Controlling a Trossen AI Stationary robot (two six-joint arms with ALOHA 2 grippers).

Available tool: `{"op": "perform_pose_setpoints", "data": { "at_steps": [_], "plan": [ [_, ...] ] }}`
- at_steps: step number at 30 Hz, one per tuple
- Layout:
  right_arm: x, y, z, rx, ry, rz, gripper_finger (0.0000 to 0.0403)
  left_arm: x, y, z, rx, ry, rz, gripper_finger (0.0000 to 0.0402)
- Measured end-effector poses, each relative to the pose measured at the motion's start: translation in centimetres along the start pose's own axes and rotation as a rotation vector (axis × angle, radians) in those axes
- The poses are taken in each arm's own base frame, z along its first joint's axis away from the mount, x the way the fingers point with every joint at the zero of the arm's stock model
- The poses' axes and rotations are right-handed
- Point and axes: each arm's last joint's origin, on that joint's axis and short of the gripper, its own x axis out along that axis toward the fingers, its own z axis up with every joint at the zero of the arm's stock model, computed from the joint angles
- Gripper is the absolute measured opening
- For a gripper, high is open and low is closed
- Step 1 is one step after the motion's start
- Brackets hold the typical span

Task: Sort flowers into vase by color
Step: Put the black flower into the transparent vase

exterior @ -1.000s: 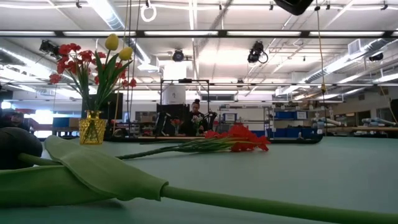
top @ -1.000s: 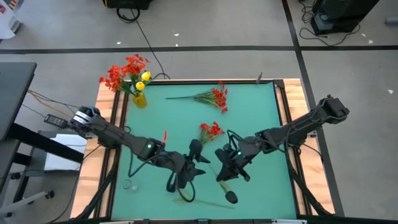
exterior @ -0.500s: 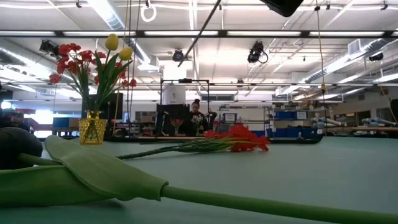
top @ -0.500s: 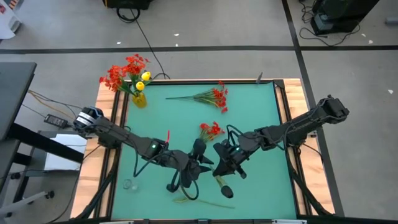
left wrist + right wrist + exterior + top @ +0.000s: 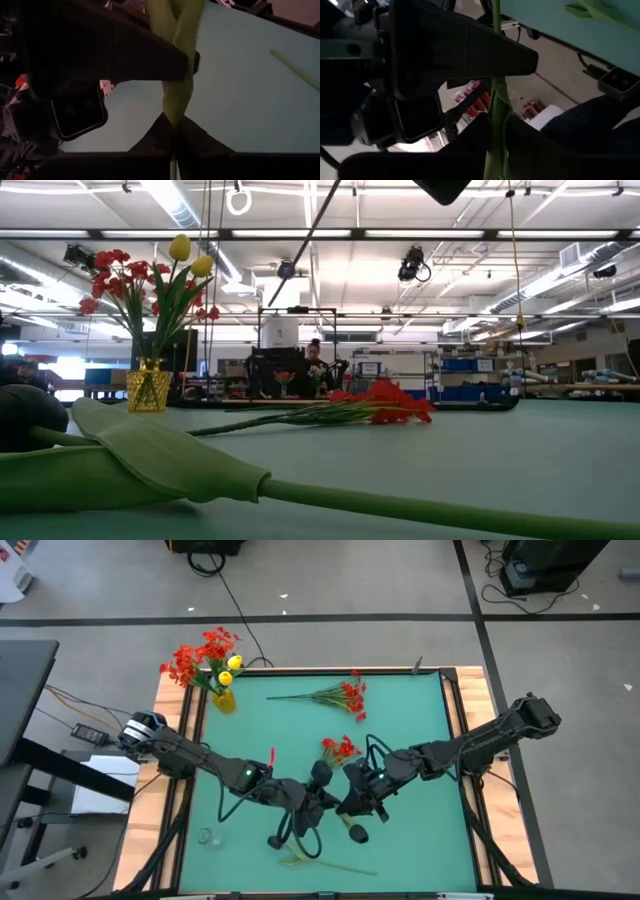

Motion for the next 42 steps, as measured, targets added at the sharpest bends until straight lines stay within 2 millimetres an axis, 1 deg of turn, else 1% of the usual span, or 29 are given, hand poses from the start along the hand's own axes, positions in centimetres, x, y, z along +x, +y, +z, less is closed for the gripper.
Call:
{"op": "perform_pose_setpoints", "data": {
  "at_steps": [4, 8, 12, 14, 17, 19, 21, 23, 25, 28, 29, 32, 35, 37, 40, 42],
  "plan": [
    [0.0, 0.3, -0.2, -0.051, 0.016, 0.026, 0.0108, 0.1, 0.0, -0.7, 0.015, 0.054, -0.032, 0.0009],
    [-0.2, 1.3, -0.9, -0.068, 0.051, 0.151, 0.0145, 0.1, 0.0, -2.0, 0.032, 0.137, -0.101, 0.0006],
    [-0.6, 2.3, -1.2, -0.143, 0.021, 0.273, 0.0172, 0.1, 0.1, -2.2, 0.04, 0.114, -0.169, 0.0006],
    [-0.9, 3.1, -0.9, -0.258, -0.022, 0.351, 0.0181, 0.1, 0.2, -2.1, 0.031, 0.078, -0.204, 0.0006],
    [-1.6, 4.4, -0.3, -0.458, -0.096, 0.466, 0.0185, 0.2, 1.1, -2.0, -0.034, -0.038, -0.277, 0.0006],
    [-2.1, 5.2, -0.1, -0.61, -0.135, 0.529, 0.0186, 0.2, 1.8, -1.9, -0.059, -0.076, -0.27, 0.0006],
    [-2.8, 5.9, 0.1, -0.747, -0.191, 0.555, 0.0186, 0.1, 2.5, -2.2, -0.088, -0.077, -0.265, 0.0006],
    [-3.8, 6.6, 0.1, -0.868, -0.25, 0.576, 0.0186, -0.4, 3.8, -2.5, -0.136, -0.104, -0.258, 0.0006],
    [-5.0, 7.2, -0.1, -0.97, -0.304, 0.582, 0.0186, -0.8, 5.0, -2.9, -0.167, -0.124, -0.241, 0.0006],
    [-6.5, 7.7, -0.2, -1.062, -0.347, 0.545, 0.0186, -2.0, 6.7, -3.3, -0.198, -0.141, -0.203, 0.0005],
    [-7.0, 7.8, -0.1, -1.069, -0.345, 0.521, 0.0185, -2.6, 7.3, -3.4, -0.207, -0.146, -0.192, 0.0005],
    [-8.0, 7.9, 0.1, -1.05, -0.312, 0.441, 0.0185, -3.5, 8.5, -4.3, -0.228, -0.12, -0.169, 0.0005],
    [-8.4, 7.7, 0.1, -1.05, -0.251, 0.389, 0.0185, -4.1, 9.4, -5.0, -0.246, -0.088, -0.136, 0.0004],
    [-8.3, 7.6, 0.3, -1.043, -0.203, 0.368, 0.0185, -4.4, 9.7, -5.6, -0.255, -0.031, -0.105, 0.0004],
    [-8.3, 7.2, 0.7, -1.005, -0.102, 0.312, 0.0185, -4.4, 10.1, -6.4, -0.262, 0.057, -0.037, 0.0004],
    [-8.1, 6.6, 1.0, -0.957, -0.025, 0.239, 0.0186, -4.4, 10.4, -6.7, -0.264, 0.093, 0.009, 0.0004]
  ]
}}
